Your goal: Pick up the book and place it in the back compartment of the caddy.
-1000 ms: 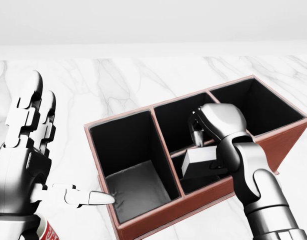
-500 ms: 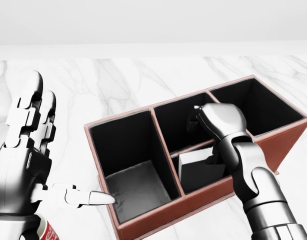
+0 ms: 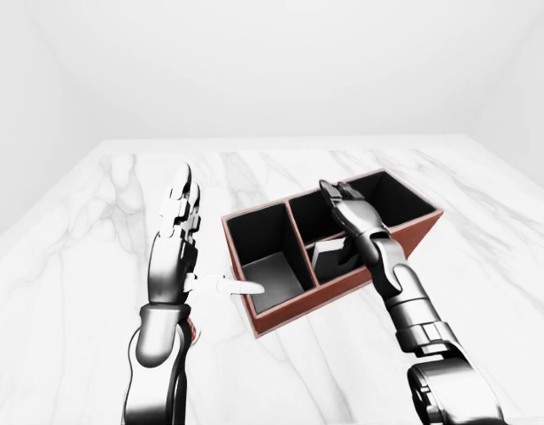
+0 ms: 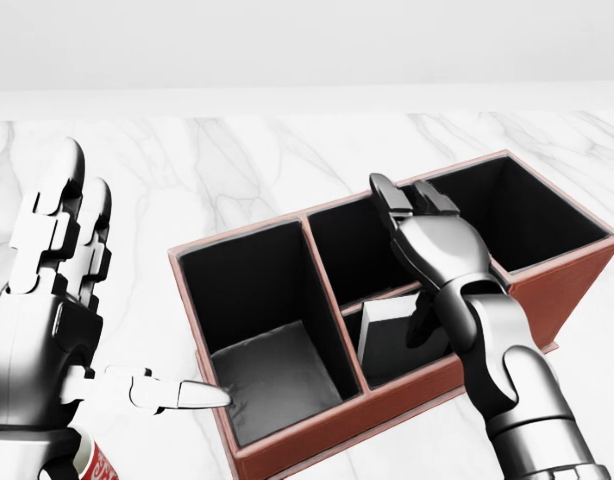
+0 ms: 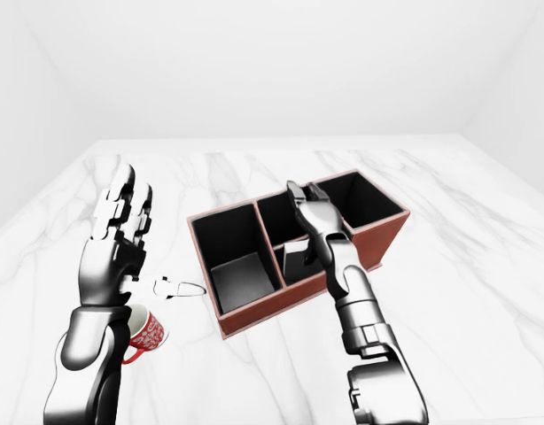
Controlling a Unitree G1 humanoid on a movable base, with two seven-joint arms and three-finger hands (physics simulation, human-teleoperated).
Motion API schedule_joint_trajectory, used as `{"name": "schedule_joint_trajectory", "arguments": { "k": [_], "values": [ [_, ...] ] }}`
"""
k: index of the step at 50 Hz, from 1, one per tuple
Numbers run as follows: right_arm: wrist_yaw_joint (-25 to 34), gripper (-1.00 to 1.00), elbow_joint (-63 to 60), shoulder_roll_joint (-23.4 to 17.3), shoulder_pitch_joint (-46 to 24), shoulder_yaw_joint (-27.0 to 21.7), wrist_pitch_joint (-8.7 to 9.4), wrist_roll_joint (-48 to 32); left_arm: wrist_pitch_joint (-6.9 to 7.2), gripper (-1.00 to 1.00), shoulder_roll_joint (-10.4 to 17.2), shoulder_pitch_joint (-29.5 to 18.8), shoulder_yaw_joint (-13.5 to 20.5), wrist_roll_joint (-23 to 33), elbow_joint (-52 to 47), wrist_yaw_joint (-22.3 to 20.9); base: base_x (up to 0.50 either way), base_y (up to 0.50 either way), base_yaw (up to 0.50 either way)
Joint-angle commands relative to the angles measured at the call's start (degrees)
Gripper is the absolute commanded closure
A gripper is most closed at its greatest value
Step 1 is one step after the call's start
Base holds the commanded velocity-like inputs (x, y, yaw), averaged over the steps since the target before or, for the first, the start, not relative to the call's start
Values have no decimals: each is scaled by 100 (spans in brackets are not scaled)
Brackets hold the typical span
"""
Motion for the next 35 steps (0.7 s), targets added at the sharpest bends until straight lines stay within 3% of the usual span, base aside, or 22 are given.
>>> {"name": "schedule_joint_trajectory", "arguments": {
  "k": [1, 12, 19, 35],
  "values": [
    [216, -100, -1158, -29, 144, -324, 184, -121, 0, -99, 1, -15, 2, -1, -26, 0, 0, 0, 0],
    [1007, -100, -2543, 57, 546, -507, 538, 282, 0, -99, 2, -15, 2, -2, -25, -1, 0, 0, 0],
    [1464, -100, -3197, 117, 714, -575, 886, 772, 0, -99, 0, -15, 3, -3, -28, 1, 0, 0, 0],
    [1836, -100, -4586, 262, 975, -785, 927, 1641, 0, -98, -12, 40, -15, -11, -7, 0, 0, 0, 0]
  ]
}}
